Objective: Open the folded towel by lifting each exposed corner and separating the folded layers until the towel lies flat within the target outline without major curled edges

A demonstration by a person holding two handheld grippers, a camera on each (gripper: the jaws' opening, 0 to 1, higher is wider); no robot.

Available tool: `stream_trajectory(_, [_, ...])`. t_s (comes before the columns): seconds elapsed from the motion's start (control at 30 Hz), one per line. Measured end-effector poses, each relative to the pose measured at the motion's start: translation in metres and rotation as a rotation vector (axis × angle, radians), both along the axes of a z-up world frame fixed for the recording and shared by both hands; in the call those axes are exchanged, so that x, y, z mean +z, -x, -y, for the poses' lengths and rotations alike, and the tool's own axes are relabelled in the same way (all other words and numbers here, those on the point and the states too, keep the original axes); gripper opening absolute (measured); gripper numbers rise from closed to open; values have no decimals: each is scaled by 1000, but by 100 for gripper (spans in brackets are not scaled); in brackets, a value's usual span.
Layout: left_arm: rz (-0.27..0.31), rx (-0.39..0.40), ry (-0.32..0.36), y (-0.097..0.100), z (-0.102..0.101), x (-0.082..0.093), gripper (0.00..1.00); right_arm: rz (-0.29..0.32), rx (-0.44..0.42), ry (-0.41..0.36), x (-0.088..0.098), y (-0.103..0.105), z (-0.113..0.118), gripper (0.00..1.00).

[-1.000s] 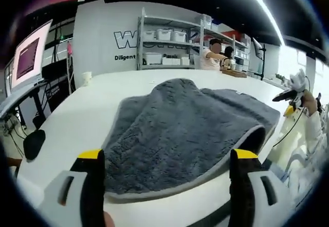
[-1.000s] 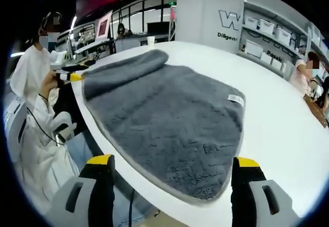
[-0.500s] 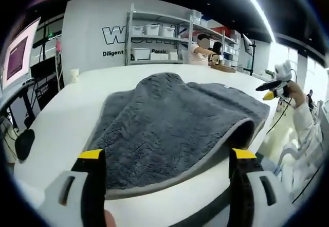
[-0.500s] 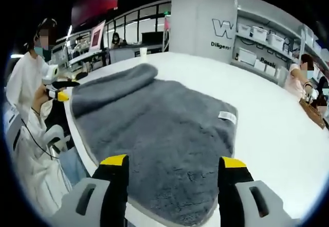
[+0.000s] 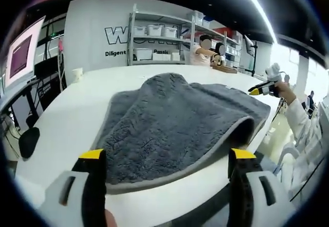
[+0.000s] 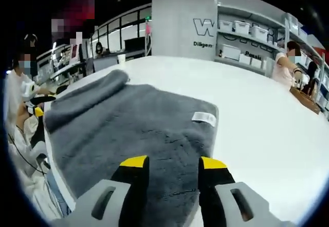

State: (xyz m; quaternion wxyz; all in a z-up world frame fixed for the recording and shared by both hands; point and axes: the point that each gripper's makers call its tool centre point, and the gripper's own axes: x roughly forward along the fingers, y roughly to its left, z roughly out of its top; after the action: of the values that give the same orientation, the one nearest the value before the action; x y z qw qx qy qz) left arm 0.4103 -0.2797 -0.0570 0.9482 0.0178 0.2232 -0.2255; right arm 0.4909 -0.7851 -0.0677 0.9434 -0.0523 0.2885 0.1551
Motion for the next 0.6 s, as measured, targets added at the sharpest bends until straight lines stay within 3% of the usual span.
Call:
stream_trajectory(0.03, [0, 0, 1, 0, -1, 0, 96, 10, -48, -12, 0, -5, 8, 28])
stream_trajectory(0.2, [-3, -3, -5, -1, -1, -1, 95, -1, -96, 17, -8, -16, 28, 17])
stream_trajectory(0.37, [-4, -3, -5, 0, 1, -2, 94, -20, -92, -8, -17, -21, 30, 11])
stream_trajectory(0.47, [-7, 5, -9, 0, -1, -3, 94, -9, -95, -15, -19, -20, 29, 0])
stream_trajectory(0.53, [-11, 11, -4, 0, -2, -3, 93, 11, -117, -20, -19, -22, 33, 0])
stream_trajectory(0.6, [-14, 15, -5, 0, -2, -3, 93, -11, -105, -12, -25, -19, 30, 0])
